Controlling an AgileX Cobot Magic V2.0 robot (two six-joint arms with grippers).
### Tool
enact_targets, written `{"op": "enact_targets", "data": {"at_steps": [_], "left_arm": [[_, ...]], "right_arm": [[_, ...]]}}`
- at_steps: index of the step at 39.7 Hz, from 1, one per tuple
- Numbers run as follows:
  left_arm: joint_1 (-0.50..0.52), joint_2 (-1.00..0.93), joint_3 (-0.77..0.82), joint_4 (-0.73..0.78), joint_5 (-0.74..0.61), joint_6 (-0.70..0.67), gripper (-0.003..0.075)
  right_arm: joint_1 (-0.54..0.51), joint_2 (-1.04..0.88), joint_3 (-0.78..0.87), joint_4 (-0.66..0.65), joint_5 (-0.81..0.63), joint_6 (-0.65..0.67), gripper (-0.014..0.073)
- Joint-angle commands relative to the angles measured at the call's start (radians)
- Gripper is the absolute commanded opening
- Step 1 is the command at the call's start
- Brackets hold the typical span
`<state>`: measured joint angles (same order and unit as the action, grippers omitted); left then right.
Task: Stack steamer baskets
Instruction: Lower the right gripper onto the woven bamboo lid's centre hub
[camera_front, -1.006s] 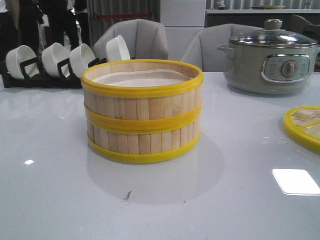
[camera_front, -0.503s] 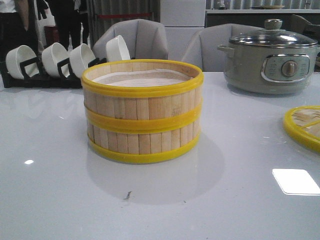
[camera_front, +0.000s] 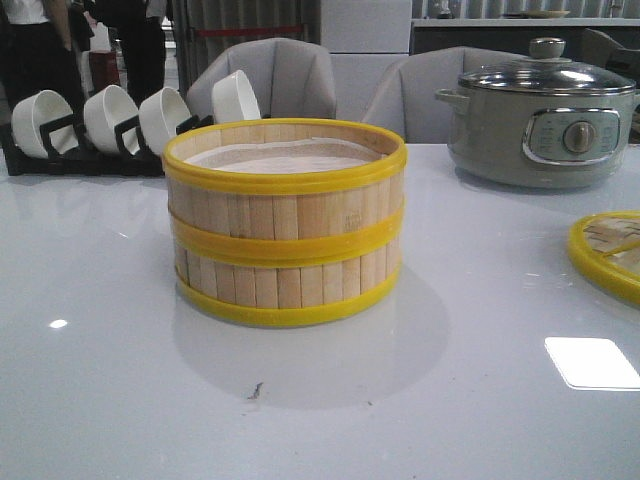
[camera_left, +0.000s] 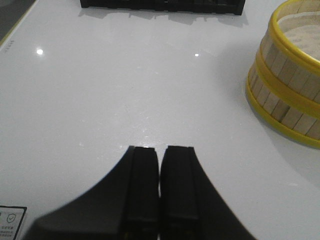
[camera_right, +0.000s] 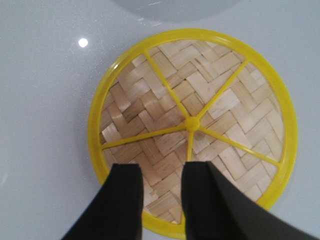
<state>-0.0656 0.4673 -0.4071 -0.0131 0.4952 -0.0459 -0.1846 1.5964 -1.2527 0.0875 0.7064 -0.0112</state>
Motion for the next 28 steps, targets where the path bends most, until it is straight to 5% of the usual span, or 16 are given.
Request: {"op": "enact_targets", "data": {"at_steps": [1, 28], "left_arm": [[-0.007, 0.002, -0.027, -0.001, -0.079, -0.007, 0.0085], [-0.007, 0.002, -0.027, -0.001, -0.079, -0.007, 0.0085]], "right_arm": [[-0.008, 0.013, -0.074, -0.015, -0.03, 0.001, 0.0319], [-0.028, 0.207, -0.147, -0.022, -0.021, 0.001, 0.0319]]}}
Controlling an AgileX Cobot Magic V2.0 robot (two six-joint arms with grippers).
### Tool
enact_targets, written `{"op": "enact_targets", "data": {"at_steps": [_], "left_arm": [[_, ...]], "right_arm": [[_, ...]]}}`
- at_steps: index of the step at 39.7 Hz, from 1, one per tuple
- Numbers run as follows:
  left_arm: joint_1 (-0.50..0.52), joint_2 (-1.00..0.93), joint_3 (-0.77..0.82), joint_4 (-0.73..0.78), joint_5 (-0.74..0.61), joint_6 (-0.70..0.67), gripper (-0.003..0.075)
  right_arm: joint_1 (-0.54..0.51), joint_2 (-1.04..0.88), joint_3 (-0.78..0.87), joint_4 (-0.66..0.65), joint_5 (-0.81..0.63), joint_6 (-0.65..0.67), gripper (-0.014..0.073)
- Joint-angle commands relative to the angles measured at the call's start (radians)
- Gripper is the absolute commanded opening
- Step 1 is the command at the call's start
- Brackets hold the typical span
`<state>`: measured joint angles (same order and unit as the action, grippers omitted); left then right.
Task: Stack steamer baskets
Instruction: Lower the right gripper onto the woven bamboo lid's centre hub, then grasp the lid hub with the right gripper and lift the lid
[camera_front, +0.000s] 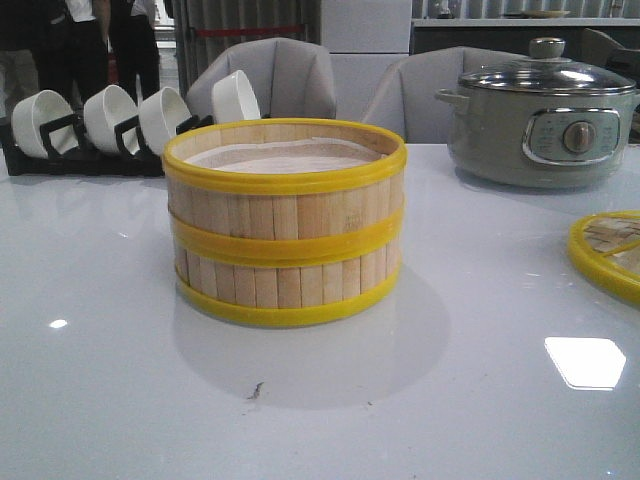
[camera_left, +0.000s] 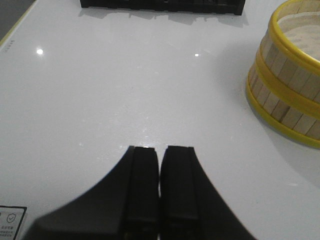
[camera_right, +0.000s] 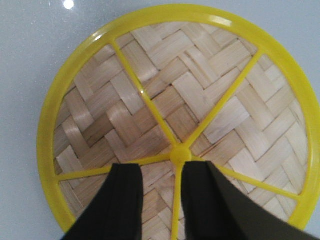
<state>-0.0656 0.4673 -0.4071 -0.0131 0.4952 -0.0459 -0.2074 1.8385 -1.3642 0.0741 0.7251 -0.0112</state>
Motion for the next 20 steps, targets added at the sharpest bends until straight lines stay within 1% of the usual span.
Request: {"op": "enact_targets", "data": {"at_steps": [1, 20], "left_arm": [[-0.007, 0.002, -0.027, -0.001, -0.079, -0.007, 0.0085], [-0.007, 0.002, -0.027, -0.001, -0.079, -0.007, 0.0085]], "right_arm": [[-0.005, -0.031, -0.036, -0.009, -0.04, 0.001, 0.0319], [-0.01, -0.011, -0.036, -0.013, -0.082, 0.001, 0.0319]]}}
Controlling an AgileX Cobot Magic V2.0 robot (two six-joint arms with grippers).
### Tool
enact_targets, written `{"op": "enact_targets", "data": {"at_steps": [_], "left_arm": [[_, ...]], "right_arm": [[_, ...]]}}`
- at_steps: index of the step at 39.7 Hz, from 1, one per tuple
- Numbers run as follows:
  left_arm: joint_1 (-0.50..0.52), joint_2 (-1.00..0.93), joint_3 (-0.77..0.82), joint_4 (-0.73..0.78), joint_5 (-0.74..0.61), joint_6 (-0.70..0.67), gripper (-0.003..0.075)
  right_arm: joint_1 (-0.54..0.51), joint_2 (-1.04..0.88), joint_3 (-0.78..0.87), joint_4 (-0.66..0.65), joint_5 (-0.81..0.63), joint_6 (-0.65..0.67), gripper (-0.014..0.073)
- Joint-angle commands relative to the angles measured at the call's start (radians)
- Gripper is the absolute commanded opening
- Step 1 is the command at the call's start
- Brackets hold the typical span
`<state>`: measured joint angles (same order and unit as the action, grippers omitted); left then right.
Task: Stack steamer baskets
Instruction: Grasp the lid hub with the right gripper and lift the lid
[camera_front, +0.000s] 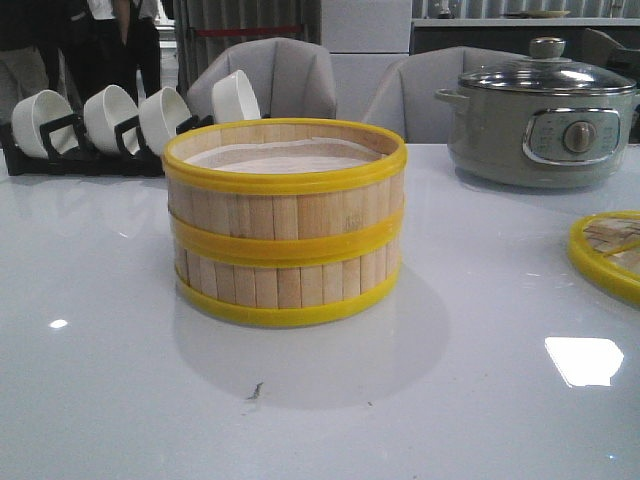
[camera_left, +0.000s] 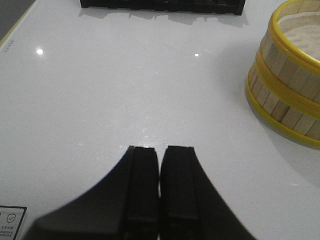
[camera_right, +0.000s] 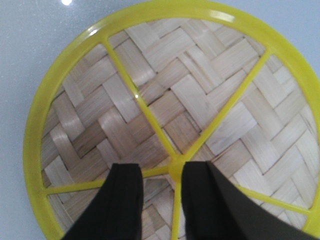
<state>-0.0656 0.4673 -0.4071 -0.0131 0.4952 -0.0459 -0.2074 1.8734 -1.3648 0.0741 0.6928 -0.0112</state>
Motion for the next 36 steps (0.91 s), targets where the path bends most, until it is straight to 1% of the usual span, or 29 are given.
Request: {"op": "enact_targets", "data": {"at_steps": [1, 9, 36], "left_arm": [[-0.007, 0.002, -0.027, -0.001, -0.079, -0.007, 0.0085], [-0.007, 0.002, -0.027, -0.001, -0.079, -0.007, 0.0085], [-0.007, 0.002, -0.027, -0.001, -0.079, -0.007, 0.0085]], "right_arm": [[-0.013, -0.046, -0.036, -0.013, -0.051, 0.001, 0.0319], [-0.035, -0.045, -0.036, -0.013, -0.056, 0.001, 0.0319], [-0.014, -0.042, -0.036, 0.006, -0.074, 0.001, 0.0319]]}}
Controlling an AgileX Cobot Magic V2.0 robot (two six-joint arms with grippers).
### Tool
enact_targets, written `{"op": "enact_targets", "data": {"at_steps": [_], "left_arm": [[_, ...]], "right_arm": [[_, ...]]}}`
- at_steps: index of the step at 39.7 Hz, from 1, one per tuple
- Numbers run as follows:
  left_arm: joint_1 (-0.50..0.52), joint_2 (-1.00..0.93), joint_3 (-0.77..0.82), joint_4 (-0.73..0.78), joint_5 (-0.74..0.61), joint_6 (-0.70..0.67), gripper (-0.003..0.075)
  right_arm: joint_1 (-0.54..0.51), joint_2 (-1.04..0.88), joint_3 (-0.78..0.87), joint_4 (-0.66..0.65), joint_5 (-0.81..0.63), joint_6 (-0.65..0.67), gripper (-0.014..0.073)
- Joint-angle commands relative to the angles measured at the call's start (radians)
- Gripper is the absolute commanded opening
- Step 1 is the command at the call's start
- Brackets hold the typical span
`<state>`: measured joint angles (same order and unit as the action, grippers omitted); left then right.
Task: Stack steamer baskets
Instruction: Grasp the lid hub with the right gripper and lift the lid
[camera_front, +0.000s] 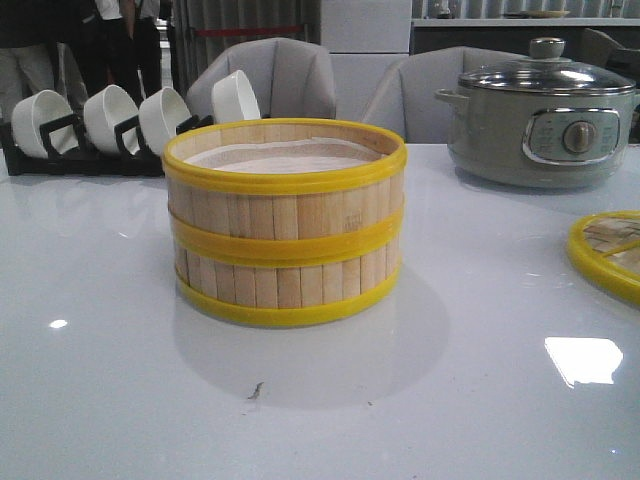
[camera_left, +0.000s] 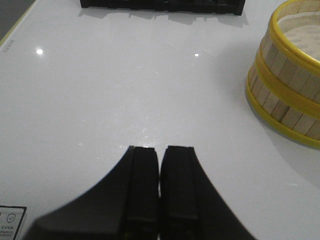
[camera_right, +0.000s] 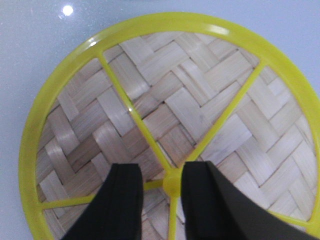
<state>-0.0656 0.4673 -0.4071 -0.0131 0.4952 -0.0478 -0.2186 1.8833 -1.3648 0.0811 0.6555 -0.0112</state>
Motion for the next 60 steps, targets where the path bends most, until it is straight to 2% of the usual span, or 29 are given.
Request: {"op": "enact_targets", "data": {"at_steps": [1, 57, 60], "left_arm": [[-0.007, 0.002, -0.027, -0.001, -0.079, -0.005, 0.0085], [-0.007, 0.002, -0.027, -0.001, -0.079, -0.005, 0.0085], [-0.007, 0.002, -0.027, -0.001, -0.079, -0.005, 0.0085]], "right_arm": [[-0.003, -0.052, -0.036, -0.001, -0.037, 0.001, 0.0319], [-0.005, -0.01, -0.036, -0.001, -0.036, 0.002, 0.0316], [-0.005, -0.01, -0.036, -0.001, -0.042, 0.002, 0.0289]]}}
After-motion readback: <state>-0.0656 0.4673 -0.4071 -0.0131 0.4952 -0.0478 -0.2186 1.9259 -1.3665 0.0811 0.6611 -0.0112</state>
